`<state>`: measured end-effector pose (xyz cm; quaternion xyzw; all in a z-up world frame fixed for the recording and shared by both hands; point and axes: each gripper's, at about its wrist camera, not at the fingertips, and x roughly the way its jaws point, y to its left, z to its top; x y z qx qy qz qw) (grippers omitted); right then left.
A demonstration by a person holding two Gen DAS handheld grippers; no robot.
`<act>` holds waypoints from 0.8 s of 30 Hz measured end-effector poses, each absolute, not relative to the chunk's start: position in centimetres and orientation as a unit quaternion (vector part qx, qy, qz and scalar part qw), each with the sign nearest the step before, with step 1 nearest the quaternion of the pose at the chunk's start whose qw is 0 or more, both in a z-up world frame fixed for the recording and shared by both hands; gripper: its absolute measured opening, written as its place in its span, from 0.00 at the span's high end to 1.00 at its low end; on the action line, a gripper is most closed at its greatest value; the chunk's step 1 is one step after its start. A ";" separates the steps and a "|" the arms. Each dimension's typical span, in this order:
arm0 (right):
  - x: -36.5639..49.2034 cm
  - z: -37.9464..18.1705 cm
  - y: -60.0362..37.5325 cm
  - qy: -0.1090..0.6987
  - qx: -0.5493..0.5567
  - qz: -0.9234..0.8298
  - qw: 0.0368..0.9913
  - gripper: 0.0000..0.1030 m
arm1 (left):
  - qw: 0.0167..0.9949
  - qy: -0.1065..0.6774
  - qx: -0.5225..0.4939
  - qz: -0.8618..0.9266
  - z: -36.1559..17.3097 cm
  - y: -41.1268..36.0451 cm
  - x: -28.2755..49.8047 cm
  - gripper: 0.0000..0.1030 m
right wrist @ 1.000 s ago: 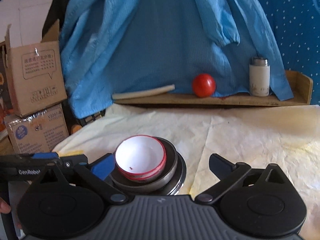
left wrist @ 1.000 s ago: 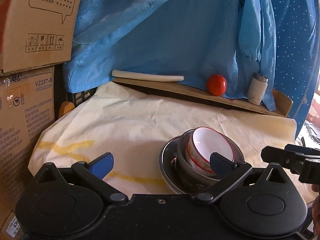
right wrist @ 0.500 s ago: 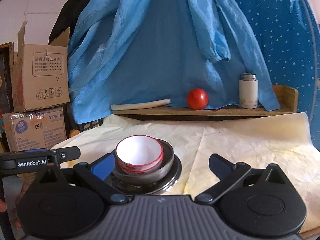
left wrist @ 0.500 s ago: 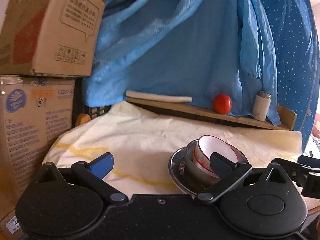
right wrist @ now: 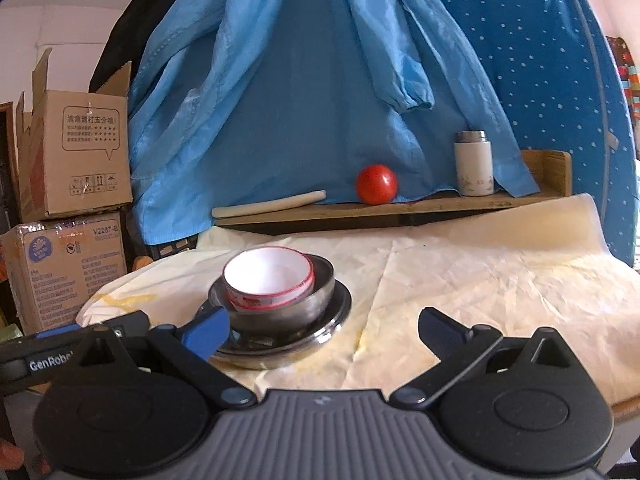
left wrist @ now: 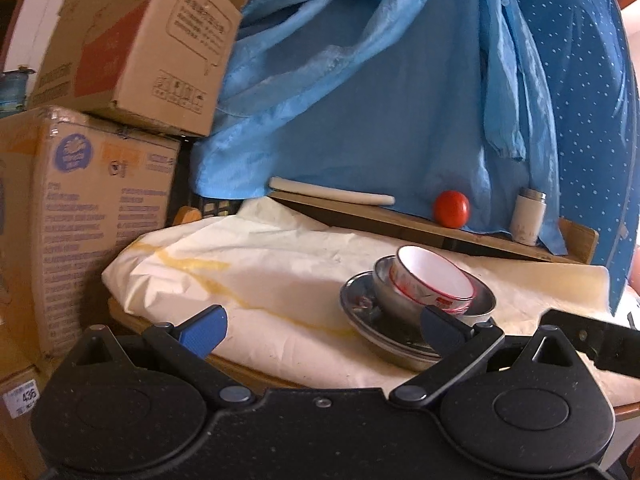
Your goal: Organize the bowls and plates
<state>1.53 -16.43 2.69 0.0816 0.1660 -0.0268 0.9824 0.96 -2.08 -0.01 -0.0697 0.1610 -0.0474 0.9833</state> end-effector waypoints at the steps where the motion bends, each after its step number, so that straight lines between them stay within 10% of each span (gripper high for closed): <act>1: 1.4 2.4 -16.4 0.167 0.082 -0.029 0.982 0.00 | 0.984 0.157 -0.069 -0.042 -0.1 -2.0 0.7 0.01; 24: -2.9 0.5 -15.1 0.143 0.060 -0.057 0.986 0.00 | 0.985 0.157 -0.064 -0.032 -1.8 -2.0 -3.1 0.01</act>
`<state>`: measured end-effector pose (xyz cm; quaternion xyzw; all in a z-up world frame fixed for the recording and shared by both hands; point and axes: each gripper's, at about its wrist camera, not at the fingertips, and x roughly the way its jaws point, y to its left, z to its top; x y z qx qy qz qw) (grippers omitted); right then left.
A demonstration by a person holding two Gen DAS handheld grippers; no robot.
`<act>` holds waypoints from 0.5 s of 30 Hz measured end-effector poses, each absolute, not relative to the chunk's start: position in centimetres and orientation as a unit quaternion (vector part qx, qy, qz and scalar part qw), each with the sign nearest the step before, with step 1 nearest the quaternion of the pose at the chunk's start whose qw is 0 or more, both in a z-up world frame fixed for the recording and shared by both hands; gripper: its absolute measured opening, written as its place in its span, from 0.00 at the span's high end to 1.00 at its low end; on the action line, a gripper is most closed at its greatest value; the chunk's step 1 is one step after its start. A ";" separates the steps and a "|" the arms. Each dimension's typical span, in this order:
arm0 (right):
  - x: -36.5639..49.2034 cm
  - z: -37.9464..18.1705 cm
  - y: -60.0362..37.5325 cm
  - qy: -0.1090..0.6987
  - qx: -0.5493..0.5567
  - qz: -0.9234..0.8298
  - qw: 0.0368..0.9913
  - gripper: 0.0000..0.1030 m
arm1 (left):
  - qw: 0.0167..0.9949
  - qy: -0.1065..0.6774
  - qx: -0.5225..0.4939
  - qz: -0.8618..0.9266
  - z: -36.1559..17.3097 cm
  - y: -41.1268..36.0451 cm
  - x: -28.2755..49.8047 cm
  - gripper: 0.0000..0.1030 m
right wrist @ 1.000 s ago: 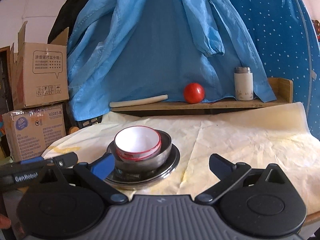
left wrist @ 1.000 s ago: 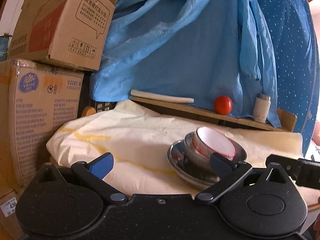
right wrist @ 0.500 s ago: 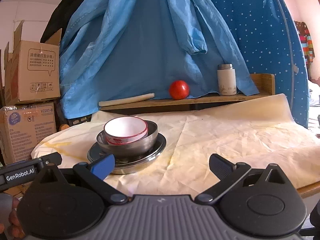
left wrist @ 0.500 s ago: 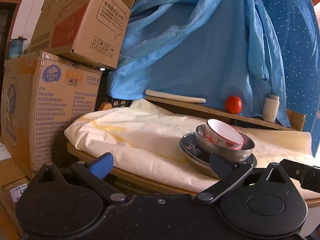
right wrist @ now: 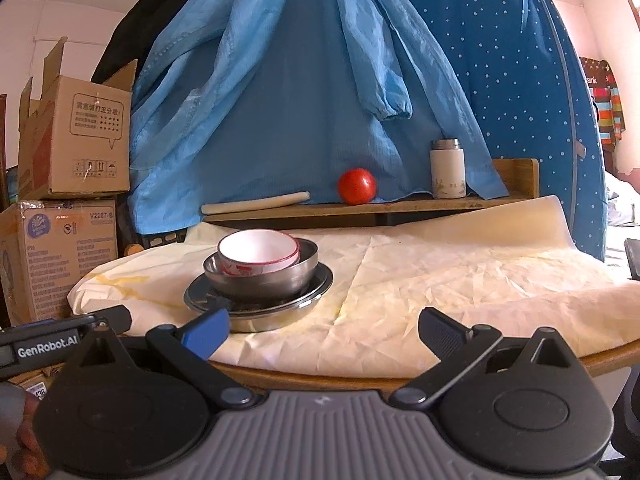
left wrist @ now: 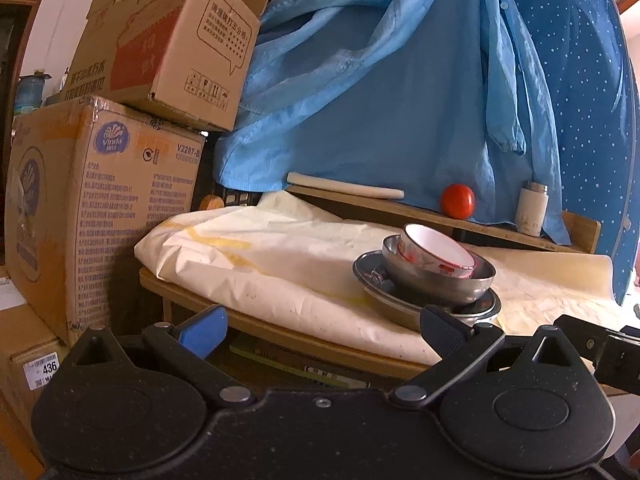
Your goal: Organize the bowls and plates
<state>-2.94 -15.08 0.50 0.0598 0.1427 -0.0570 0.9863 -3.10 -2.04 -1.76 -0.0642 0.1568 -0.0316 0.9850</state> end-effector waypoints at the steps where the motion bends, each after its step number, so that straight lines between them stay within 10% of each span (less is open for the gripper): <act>1: -3.0 0.5 -15.0 0.144 0.061 -0.055 0.986 0.00 | 0.985 0.158 -0.063 -0.032 -1.8 -2.1 -3.1 0.01; 15: -2.5 0.3 -15.4 0.140 0.075 -0.060 0.985 0.00 | 0.986 0.153 -0.063 -0.032 -2.0 -2.0 -2.6 0.01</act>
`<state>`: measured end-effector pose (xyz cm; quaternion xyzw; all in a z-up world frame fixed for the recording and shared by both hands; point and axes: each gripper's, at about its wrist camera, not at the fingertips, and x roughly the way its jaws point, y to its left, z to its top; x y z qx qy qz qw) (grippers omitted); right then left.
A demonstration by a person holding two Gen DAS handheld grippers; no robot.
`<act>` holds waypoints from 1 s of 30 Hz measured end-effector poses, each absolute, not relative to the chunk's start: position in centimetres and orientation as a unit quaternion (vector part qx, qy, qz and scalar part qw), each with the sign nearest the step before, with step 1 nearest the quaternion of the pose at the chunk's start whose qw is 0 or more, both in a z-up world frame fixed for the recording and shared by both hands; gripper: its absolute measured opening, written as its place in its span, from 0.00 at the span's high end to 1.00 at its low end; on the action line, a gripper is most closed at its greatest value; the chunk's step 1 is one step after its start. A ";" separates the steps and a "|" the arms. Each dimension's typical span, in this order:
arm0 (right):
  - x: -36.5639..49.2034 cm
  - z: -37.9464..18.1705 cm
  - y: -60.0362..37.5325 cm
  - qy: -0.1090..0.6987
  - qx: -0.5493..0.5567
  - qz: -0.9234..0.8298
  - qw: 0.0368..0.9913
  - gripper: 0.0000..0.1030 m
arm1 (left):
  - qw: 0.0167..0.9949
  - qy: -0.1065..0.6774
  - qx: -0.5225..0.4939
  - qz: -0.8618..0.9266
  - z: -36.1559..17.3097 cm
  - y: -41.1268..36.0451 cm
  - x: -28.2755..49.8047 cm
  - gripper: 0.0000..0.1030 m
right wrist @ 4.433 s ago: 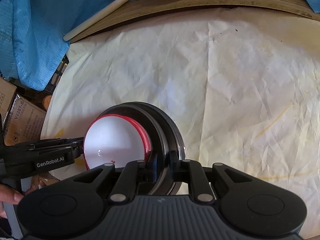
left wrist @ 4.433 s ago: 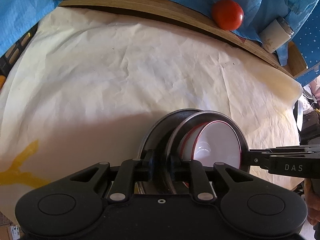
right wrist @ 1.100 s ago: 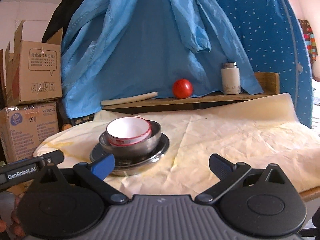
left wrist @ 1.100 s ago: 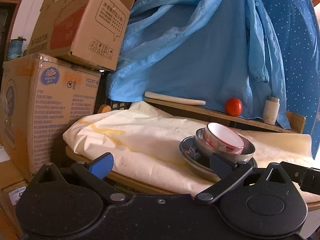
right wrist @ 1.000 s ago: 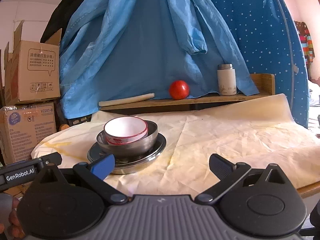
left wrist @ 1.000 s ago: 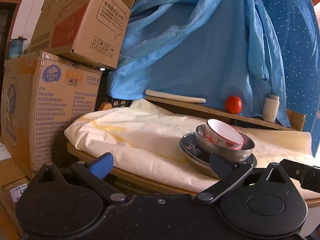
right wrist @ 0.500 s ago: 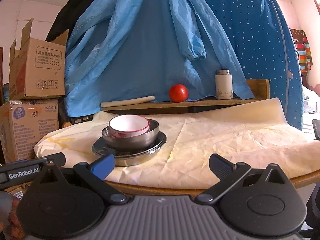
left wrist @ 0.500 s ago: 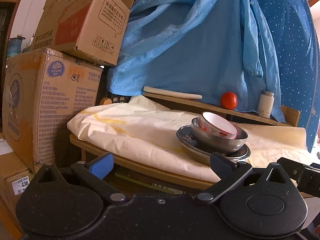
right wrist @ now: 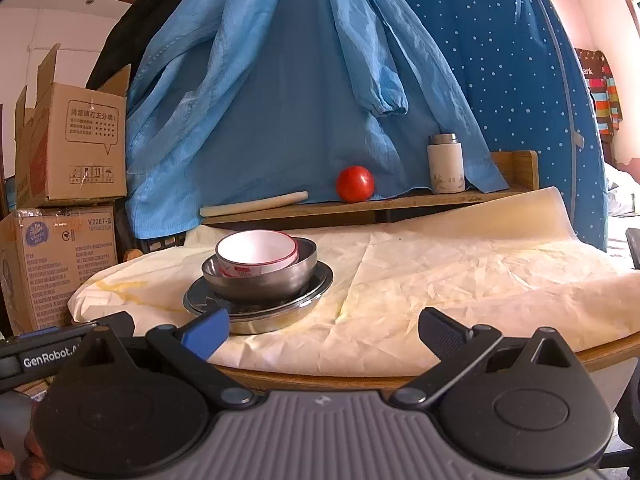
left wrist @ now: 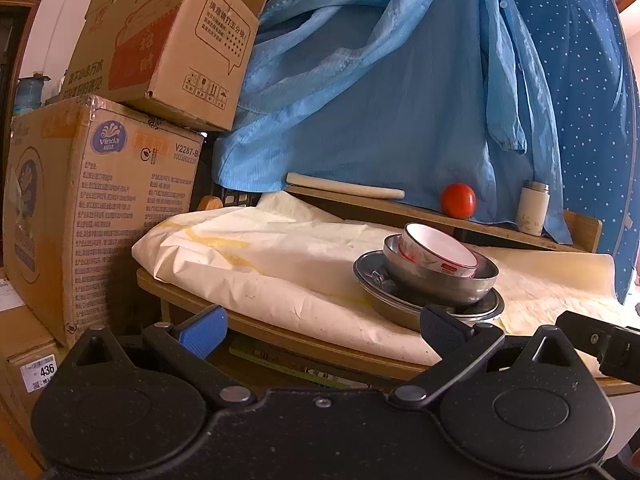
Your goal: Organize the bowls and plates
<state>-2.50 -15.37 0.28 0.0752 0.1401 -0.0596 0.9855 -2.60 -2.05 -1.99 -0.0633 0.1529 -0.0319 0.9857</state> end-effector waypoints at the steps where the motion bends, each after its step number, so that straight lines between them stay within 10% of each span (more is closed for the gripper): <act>1: -2.5 0.3 -15.4 0.140 0.074 -0.060 0.986 0.00 | 0.986 0.153 -0.063 -0.032 -2.0 -2.0 -2.5 0.01; 30: -1.0 -0.7 -15.9 0.165 0.087 -0.072 0.980 0.00 | 0.984 0.165 -0.064 -0.035 -2.9 -2.2 -1.4 0.01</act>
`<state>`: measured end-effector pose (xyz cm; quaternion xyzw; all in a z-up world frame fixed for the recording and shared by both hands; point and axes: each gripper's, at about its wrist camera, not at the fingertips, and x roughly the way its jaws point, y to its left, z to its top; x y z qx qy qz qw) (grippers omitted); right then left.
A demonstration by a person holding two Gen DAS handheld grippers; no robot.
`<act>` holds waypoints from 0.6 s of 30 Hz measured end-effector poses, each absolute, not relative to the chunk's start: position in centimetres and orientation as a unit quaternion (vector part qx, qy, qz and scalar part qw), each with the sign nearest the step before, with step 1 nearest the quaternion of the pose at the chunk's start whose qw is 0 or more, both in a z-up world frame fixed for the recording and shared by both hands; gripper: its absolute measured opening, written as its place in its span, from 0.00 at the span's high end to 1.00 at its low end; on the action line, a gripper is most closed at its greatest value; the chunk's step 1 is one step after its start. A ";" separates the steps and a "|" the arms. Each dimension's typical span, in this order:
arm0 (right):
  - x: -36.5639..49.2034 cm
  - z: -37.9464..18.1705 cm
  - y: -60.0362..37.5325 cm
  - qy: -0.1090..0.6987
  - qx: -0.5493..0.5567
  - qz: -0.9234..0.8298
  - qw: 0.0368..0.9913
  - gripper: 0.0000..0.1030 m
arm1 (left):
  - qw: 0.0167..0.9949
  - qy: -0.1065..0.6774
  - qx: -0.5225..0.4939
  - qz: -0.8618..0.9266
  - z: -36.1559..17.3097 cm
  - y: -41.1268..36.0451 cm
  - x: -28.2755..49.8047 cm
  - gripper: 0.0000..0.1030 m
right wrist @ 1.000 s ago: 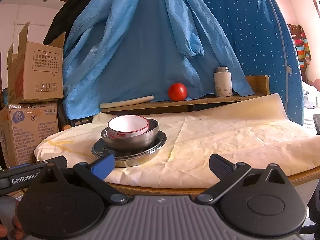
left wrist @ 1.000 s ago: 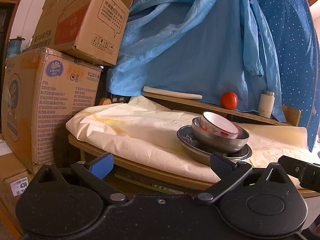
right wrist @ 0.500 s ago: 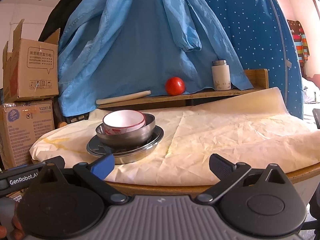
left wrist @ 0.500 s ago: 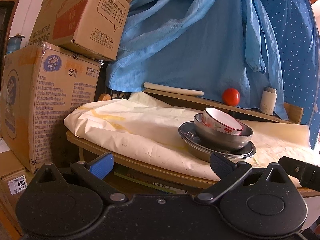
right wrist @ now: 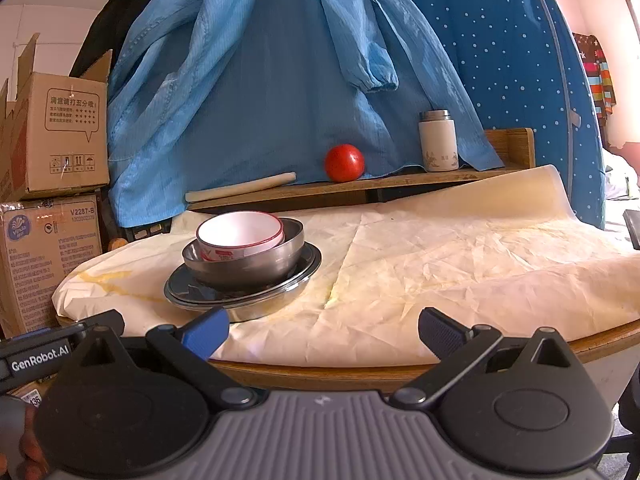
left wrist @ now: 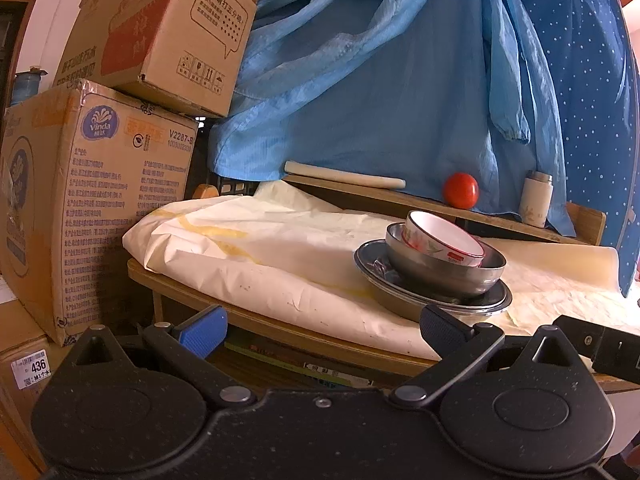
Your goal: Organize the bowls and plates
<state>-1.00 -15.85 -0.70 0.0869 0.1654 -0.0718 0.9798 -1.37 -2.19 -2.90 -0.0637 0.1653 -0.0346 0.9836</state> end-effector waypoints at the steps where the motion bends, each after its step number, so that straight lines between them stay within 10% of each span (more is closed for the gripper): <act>1: -1.0 -0.7 -15.8 0.166 0.087 -0.071 0.980 0.00 | 0.984 0.165 -0.064 -0.034 -2.9 -2.2 -1.4 0.01; 18: -1.2 -0.9 -16.0 0.166 0.090 -0.077 0.979 0.00 | 0.983 0.167 -0.065 -0.034 -3.0 -2.1 -1.5 0.01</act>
